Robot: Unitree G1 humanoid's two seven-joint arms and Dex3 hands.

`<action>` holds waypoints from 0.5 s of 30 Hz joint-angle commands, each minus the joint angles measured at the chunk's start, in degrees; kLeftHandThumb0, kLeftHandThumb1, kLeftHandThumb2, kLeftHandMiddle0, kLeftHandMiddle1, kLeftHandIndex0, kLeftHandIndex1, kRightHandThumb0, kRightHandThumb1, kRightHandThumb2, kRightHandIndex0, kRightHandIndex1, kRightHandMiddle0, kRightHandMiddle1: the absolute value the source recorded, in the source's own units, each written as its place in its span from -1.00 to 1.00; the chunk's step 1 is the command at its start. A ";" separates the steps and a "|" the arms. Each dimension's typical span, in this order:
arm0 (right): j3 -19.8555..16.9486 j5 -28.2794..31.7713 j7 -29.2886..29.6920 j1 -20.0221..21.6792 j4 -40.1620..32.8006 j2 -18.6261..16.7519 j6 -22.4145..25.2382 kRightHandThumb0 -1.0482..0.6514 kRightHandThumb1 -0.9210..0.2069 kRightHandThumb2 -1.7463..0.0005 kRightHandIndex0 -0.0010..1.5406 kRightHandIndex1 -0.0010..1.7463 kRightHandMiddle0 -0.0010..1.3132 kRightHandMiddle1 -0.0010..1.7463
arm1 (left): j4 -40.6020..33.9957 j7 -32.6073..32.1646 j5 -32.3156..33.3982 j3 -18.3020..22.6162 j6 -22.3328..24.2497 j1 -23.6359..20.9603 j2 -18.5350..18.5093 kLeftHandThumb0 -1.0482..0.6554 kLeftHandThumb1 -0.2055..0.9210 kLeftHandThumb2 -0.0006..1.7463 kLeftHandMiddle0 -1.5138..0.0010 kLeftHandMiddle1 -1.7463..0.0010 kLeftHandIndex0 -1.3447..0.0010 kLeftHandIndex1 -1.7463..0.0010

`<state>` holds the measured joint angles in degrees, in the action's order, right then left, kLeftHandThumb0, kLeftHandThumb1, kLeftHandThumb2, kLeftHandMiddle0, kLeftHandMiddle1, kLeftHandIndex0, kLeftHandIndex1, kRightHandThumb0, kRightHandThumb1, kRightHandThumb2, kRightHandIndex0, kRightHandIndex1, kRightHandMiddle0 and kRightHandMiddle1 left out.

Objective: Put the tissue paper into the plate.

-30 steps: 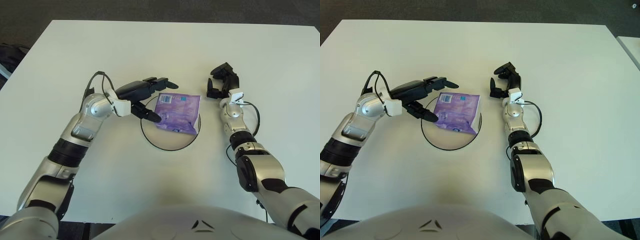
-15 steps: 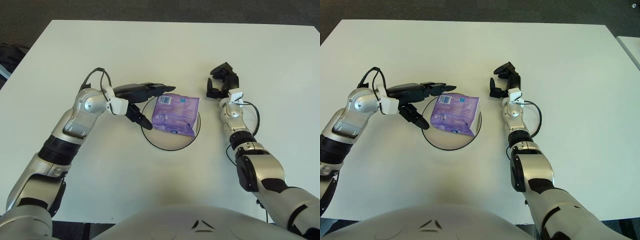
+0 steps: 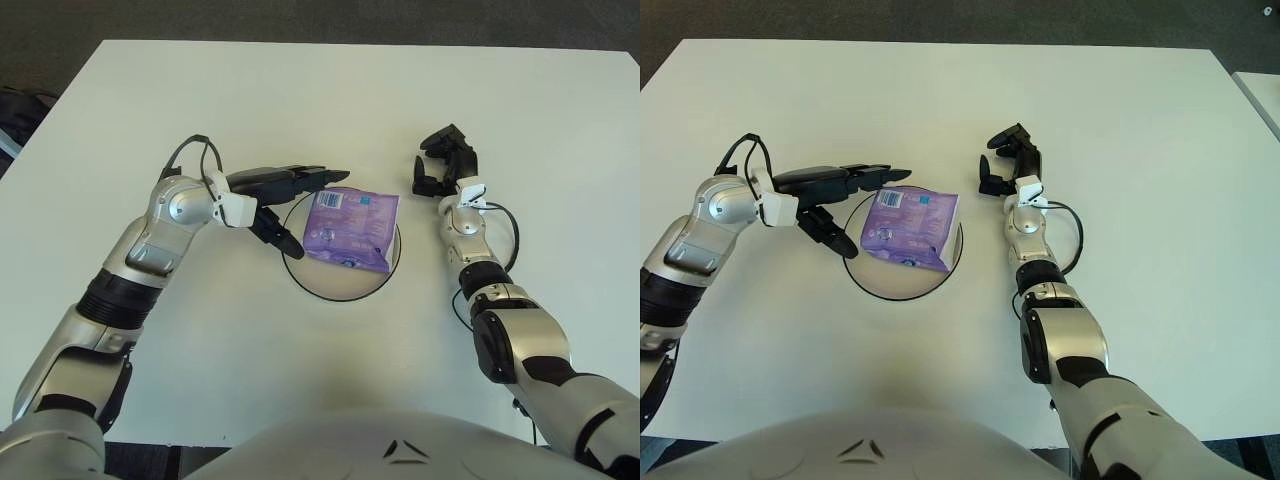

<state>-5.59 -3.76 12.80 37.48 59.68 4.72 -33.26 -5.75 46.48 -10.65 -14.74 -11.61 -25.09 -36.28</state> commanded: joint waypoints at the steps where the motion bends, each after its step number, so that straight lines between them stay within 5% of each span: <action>1: 1.18 -0.86 -0.42 -13.24 11.93 -2.97 15.07 0.22 0.26 -0.61 -0.07 1.00 -0.22 0.85 | 1.33 -0.82 0.94 1.70 0.96 -1.46 0.29 -1.00 0.98 -0.94 1.00 1.00 1.00 1.00; 8: 1.54 -0.89 -0.81 -13.32 11.79 -2.97 14.46 0.22 0.25 -0.61 -0.07 1.00 -0.22 0.85 | 5.62 -9.58 3.86 7.14 2.33 -1.60 6.04 -1.00 1.00 -0.91 1.00 1.00 1.00 1.00; 15: 1.14 -0.38 -0.71 -13.38 11.80 -3.29 13.82 0.22 0.26 -0.61 -0.07 1.00 -0.22 0.85 | 12.46 -23.12 4.44 14.28 -5.38 -2.16 10.99 -0.99 1.00 -0.79 1.00 1.00 0.97 0.98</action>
<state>-5.08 -3.95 13.09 37.58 59.84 4.79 -33.24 1.58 33.67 -7.06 -6.96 -12.27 -25.69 -28.46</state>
